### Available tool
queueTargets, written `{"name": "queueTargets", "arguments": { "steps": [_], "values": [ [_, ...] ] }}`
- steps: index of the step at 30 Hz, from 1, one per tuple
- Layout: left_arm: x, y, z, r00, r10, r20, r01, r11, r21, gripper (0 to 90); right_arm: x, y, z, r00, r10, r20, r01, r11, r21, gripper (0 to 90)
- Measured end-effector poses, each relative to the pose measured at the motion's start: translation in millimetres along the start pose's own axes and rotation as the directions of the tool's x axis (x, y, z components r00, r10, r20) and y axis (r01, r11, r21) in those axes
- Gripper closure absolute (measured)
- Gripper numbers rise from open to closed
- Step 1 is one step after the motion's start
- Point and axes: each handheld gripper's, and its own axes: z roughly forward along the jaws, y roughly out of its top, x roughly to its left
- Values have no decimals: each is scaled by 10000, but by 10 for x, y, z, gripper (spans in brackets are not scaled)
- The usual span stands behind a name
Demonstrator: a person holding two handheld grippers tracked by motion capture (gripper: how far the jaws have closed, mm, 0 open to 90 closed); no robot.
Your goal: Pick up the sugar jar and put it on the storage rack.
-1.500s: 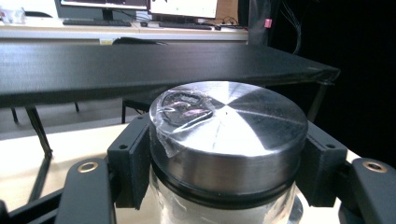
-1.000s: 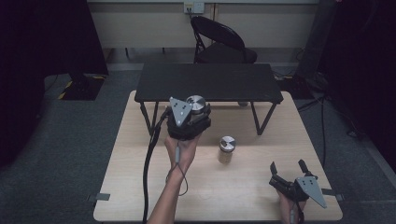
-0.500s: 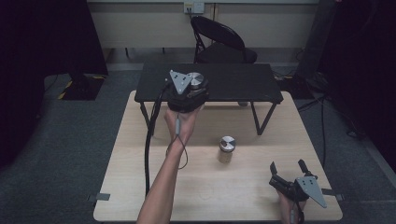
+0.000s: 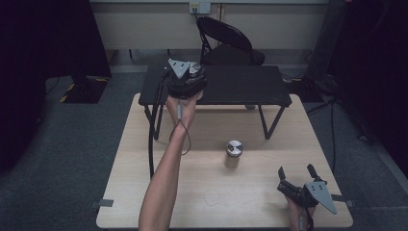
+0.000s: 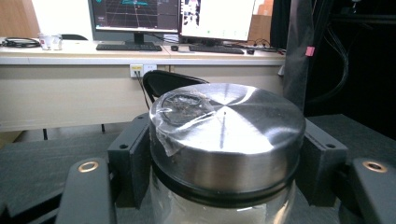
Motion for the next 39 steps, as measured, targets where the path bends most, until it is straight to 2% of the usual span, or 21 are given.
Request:
{"name": "queueTargets", "arguments": {
  "steps": [3,6,8,10,27,33,34,35,36,39],
  "values": [
    [-16,-81,58,9994,305,-149,-311,9989,-353,318,0,-2,-3,10000,38,11,-38,10000,-16,0],
    [21,-132,77,9998,178,72,-175,9990,-416,318,-1,-4,-1,10000,61,23,-60,10000,-28,0],
    [-49,-182,87,9988,472,-127,-477,9978,-463,318,-4,-2,0,10000,70,16,-70,10000,-11,0],
    [-84,-199,95,9988,461,-184,-470,9977,-488,318,-10,-5,-1,10000,85,-5,-85,10000,-32,0],
    [-54,-185,99,9977,674,-88,-677,9969,-405,316,-9,-23,-11,10000,86,-2,-86,9999,-145,0],
    [-46,-198,98,9981,609,-54,-611,9972,-423,312,-8,-23,-10,10000,99,12,-99,9999,-141,0],
    [-49,-195,104,9978,663,-77,-665,9971,-379,297,-9,-23,-10,10000,96,5,-96,9999,-140,0],
    [-70,-186,108,9963,840,-196,-845,9960,-283,193,-10,-22,-9,10000,97,-1,-97,9999,-136,0],
    [-70,-186,108,9963,840,-196,-845,9960,-283,88,-10,-22,-9,10000,97,-1,-97,9999,-136,0],
    [-40,-199,71,9990,427,-161,-433,9983,-391,0,-9,-21,-9,10000,99,8,-98,9999,-130,0]
  ]
}}
